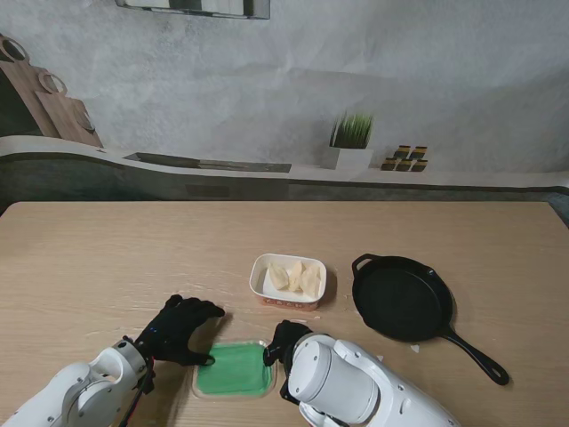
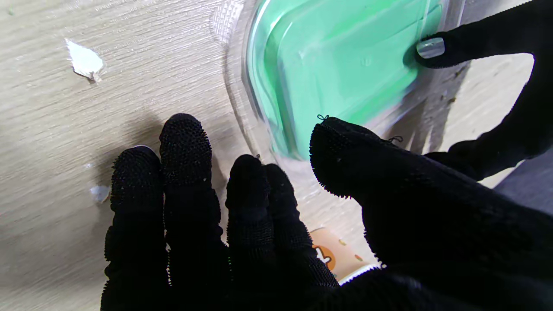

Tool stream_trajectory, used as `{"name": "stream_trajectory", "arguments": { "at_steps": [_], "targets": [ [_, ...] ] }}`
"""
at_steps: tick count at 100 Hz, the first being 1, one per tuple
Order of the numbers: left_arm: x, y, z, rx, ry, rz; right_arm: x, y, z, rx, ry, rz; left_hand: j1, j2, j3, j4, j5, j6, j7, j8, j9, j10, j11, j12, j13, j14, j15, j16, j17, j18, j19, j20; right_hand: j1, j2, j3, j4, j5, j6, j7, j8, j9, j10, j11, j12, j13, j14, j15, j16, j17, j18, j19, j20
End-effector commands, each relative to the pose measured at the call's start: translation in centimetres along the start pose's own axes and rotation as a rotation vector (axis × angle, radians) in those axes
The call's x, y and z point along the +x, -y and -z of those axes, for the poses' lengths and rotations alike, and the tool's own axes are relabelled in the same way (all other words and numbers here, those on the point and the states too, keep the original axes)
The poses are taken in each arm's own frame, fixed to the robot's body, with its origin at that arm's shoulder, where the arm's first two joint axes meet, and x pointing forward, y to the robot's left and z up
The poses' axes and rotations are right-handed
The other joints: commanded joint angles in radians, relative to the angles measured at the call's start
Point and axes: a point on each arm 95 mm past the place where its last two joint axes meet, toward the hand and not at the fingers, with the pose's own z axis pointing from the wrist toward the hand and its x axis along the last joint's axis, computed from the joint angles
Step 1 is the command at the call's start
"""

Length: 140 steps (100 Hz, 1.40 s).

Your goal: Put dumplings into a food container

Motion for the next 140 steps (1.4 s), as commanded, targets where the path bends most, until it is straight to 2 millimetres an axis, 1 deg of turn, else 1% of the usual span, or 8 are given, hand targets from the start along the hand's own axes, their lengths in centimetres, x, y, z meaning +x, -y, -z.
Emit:
{"name": "stream_trajectory", "arguments": {
  "at_steps": [1,17,34,69,100,109,135,140],
  "targets": [
    [0.3,-1.0,0.0,-0.032,0.005,0.012,0.9,0.7,0.4,0.029,-0.025,-0.008,0.024,-0.011,0.003,0.002,-0.028,0.012,-0.014,-0.007,-0.024,-0.035,0.007,0.019,-0.025,-0.018,0.019,0.014,-0.016,-0.018,-0.026,0.007,0.017,-0.035,0.03,-0.033,0.058,-0.131,0.03,0.004,0.006,-0.054,0.057,0.029,0.02,-0.01,0.04,0.018,-0.005,0.009,0.046,-0.011],
    [0.1,-1.0,0.0,-0.037,0.014,0.017,0.5,0.1,-0.1,-0.089,-0.107,0.207,0.028,-0.01,0.004,0.003,-0.015,0.013,-0.011,-0.009,-0.023,-0.034,0.012,0.02,-0.024,-0.017,0.02,0.014,-0.016,-0.016,-0.026,0.007,-0.032,0.001,0.019,0.04,0.027,-0.167,0.01,0.007,-0.063,-0.071,0.027,0.062,-0.056,-0.007,0.076,0.048,-0.067,-0.038,0.077,0.015],
    [0.2,-1.2,0.0,-0.049,0.013,0.015,-0.1,-0.2,-0.7,-0.169,-0.182,0.397,0.025,-0.01,0.006,0.002,-0.003,0.013,-0.003,-0.006,-0.023,-0.032,0.018,0.021,-0.024,-0.018,0.02,0.014,-0.016,-0.017,-0.026,0.007,-0.104,0.04,-0.052,0.035,-0.026,-0.175,-0.031,-0.01,-0.233,-0.06,-0.035,0.046,-0.216,-0.031,0.097,0.089,-0.175,-0.116,0.094,0.043],
    [0.3,-1.3,0.0,-0.058,0.015,0.011,-0.1,1.1,-2.0,-0.058,-0.148,0.486,0.022,-0.012,0.006,0.001,-0.008,0.017,-0.003,-0.008,-0.024,-0.033,0.018,0.018,-0.025,-0.019,0.019,0.013,-0.017,-0.017,-0.027,0.006,-0.173,-0.014,-0.13,0.011,-0.156,-0.115,-0.068,-0.047,-0.509,-0.054,-0.123,-0.192,-0.52,-0.07,-0.067,0.049,-0.32,-0.212,0.022,0.08],
    [0.5,-1.5,-0.2,-0.074,0.012,0.0,-0.1,2.3,-3.1,-0.032,-0.1,0.589,0.022,-0.018,0.01,0.002,-0.01,0.024,-0.002,-0.009,-0.025,-0.035,0.017,0.017,-0.024,-0.02,0.02,0.014,-0.016,-0.017,-0.027,0.007,-0.121,-0.152,-0.014,0.005,-0.128,-0.148,0.127,0.107,-0.456,-0.082,-0.083,-0.173,-0.499,-0.089,-0.028,0.063,-0.296,-0.226,0.012,0.081],
    [0.5,-1.5,-0.2,-0.075,0.013,-0.002,-0.2,2.8,-3.7,-0.043,-0.094,0.617,0.023,-0.02,0.012,0.002,-0.01,0.03,-0.002,-0.009,-0.024,-0.035,0.016,0.016,-0.025,-0.02,0.02,0.014,-0.015,-0.018,-0.026,0.007,-0.119,-0.159,0.0,0.005,-0.104,-0.169,0.191,0.229,-0.415,-0.093,-0.067,-0.096,-0.458,-0.086,0.008,0.081,-0.27,-0.213,0.038,0.074],
    [0.6,-1.6,-0.2,-0.083,0.019,0.002,-0.7,3.4,-5.3,-0.075,-0.077,0.655,0.021,-0.017,0.014,0.002,-0.01,0.039,-0.003,-0.011,-0.025,-0.035,0.015,0.017,-0.024,-0.021,0.022,0.014,-0.016,-0.018,-0.027,0.007,-0.073,-0.134,0.039,0.018,0.085,-0.224,0.258,0.296,-0.206,-0.092,-0.048,-0.06,-0.3,-0.055,0.017,0.077,-0.197,-0.143,0.062,0.052],
    [0.6,-1.6,-0.2,-0.083,0.018,0.001,-0.7,3.5,-5.5,-0.087,-0.079,0.654,0.024,-0.02,0.015,0.003,-0.008,0.041,-0.003,-0.011,-0.024,-0.035,0.016,0.017,-0.025,-0.021,0.022,0.014,-0.016,-0.017,-0.027,0.007,-0.02,-0.152,0.043,-0.084,0.125,-0.249,0.3,0.19,-0.152,-0.094,-0.048,-0.077,-0.259,-0.05,0.004,0.068,-0.177,-0.126,0.066,0.035]
  ]
}}
